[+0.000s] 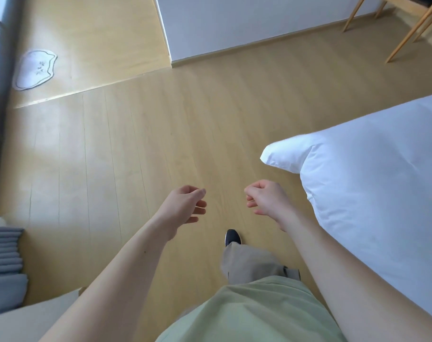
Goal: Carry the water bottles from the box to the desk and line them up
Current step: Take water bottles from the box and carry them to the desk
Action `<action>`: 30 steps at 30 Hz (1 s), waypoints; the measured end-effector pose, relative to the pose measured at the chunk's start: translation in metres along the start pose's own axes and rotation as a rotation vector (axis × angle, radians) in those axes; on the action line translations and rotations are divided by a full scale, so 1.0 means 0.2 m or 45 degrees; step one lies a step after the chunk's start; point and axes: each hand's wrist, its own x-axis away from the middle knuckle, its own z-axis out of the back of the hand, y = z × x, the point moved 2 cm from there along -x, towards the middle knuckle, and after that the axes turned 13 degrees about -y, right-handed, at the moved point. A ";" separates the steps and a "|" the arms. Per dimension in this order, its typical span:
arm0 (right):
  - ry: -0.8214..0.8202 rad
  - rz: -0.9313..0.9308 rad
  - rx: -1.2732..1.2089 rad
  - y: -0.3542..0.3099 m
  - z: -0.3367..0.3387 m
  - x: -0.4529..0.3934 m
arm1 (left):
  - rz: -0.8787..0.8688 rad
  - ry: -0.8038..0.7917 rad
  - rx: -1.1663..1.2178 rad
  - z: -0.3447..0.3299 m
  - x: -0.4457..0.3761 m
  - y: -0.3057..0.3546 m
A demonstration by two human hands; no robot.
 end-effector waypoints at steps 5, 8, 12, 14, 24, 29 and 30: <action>0.022 0.016 0.061 -0.36 0.18 -0.29 | -0.045 -0.040 0.043 0.07 -0.33 0.37; 0.022 0.021 0.043 -0.53 0.26 -0.44 | -0.055 -0.063 0.053 0.11 -0.49 0.55; 0.034 -0.005 -0.048 -0.70 0.34 -0.63 | -0.030 -0.075 0.010 0.20 -0.71 0.76; 0.024 -0.018 -0.104 -0.77 0.38 -0.74 | -0.025 -0.092 -0.019 0.24 -0.85 0.87; 0.207 -0.123 -0.389 -1.25 0.66 -1.36 | 0.003 -0.309 -0.086 0.50 -1.60 1.58; 0.277 -0.098 -0.448 -1.55 0.77 -1.64 | 0.007 -0.347 -0.171 0.65 -1.90 1.93; 0.295 -0.094 -0.470 -1.60 0.80 -1.68 | 0.016 -0.349 -0.188 0.67 -1.95 1.99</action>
